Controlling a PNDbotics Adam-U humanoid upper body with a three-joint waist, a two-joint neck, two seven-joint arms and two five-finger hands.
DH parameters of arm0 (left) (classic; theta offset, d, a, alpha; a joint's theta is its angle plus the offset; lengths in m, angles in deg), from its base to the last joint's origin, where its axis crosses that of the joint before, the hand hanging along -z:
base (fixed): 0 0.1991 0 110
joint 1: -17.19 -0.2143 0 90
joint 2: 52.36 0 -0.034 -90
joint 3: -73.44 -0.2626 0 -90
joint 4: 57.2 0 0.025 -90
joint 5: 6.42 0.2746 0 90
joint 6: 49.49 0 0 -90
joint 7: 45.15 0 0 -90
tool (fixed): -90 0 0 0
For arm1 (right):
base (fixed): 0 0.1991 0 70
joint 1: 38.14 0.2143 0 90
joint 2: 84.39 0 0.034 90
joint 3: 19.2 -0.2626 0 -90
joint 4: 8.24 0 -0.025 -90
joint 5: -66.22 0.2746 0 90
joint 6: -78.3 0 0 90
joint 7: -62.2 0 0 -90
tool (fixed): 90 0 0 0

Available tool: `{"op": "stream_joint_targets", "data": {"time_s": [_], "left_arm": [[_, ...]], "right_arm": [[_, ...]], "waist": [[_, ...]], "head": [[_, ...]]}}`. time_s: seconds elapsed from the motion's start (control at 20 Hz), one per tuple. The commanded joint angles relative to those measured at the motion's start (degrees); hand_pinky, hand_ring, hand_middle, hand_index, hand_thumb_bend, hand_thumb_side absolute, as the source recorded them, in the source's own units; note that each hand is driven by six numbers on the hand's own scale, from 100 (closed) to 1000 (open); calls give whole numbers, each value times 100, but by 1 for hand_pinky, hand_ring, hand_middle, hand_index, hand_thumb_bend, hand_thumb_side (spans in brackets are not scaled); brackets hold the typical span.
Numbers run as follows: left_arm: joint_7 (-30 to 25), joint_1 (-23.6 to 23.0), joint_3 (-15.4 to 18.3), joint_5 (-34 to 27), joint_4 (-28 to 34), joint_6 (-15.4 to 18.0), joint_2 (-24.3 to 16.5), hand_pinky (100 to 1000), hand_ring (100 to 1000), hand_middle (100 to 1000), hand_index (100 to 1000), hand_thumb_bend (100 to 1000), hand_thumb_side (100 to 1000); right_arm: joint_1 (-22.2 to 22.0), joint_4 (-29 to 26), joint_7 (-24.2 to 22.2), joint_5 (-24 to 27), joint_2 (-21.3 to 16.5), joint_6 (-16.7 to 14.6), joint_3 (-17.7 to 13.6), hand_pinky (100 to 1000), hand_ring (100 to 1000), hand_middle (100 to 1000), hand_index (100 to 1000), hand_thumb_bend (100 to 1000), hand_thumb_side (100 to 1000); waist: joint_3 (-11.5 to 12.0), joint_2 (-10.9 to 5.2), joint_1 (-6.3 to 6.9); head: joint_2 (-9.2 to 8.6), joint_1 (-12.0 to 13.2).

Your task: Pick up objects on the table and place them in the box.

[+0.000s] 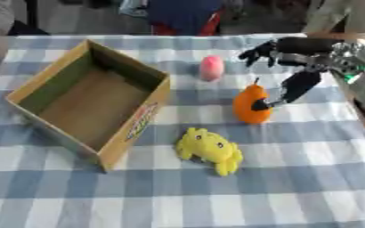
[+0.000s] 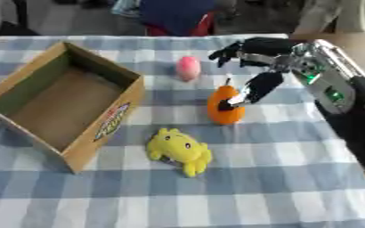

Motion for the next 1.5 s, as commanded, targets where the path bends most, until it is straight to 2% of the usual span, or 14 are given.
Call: {"op": "stream_joint_targets", "data": {"time_s": [0.05, 0.2, 0.45, 0.8, 0.9, 1.0, 1.05, 1.15, 1.5], "left_arm": [[-36, 83, -1, -18, 112, -1, -86, 307, 694, 607, 822, 100, 689], [-44, 101, -1, -20, 112, -6, -85, 307, 695, 607, 822, 100, 689], [-54, 122, -4, -22, 112, -8, -81, 308, 695, 606, 822, 100, 689], [-68, 138, -7, -24, 112, -5, -79, 308, 694, 605, 818, 100, 689], [-67, 143, -7, -28, 112, -5, -80, 308, 694, 604, 818, 100, 690], [-68, 147, -7, -32, 112, -5, -80, 308, 694, 604, 817, 100, 690], [-67, 150, -7, -34, 112, -5, -81, 309, 694, 604, 817, 100, 690], [-66, 156, -6, -40, 112, -4, -83, 309, 694, 604, 817, 100, 689], [-59, 168, -3, -56, 112, -7, -83, 309, 694, 604, 818, 100, 689]], "right_arm": [[69, 124, -11, -104, -34, -59, -27, 655, 835, 749, 986, 656, 661], [19, 160, 13, -126, 4, -97, -18, 641, 818, 673, 935, 656, 616], [-55, 215, 90, -211, 34, -121, -16, 622, 801, 584, 832, 610, 608], [-121, 253, 231, -381, 2, -165, -15, 594, 752, 479, 689, 471, 627], [-136, 250, 254, -381, -6, -185, -14, 586, 738, 459, 666, 417, 623], [-146, 224, 265, -364, -15, -203, -10, 576, 715, 430, 634, 323, 611], [-151, 208, 268, -348, -20, -209, -7, 565, 696, 413, 613, 222, 590], [-166, 177, 255, -298, -27, -217, 3, 549, 673, 407, 602, 116, 549], [-204, 123, 202, -113, -48, -169, 7, 512, 621, 358, 533, 100, 303]], "waist": [[18, -78, 1], [27, -63, -4], [34, -50, -10], [19, -46, -24], [14, -48, -30], [10, -52, -35], [8, -55, -37], [3, -60, -41], [-11, -75, -47]], "head": [[-92, 10], [-101, 34], [-111, 60], [-107, 76], [-110, 84], [-111, 87], [-110, 88], [-115, 91], [-124, 100]]}}
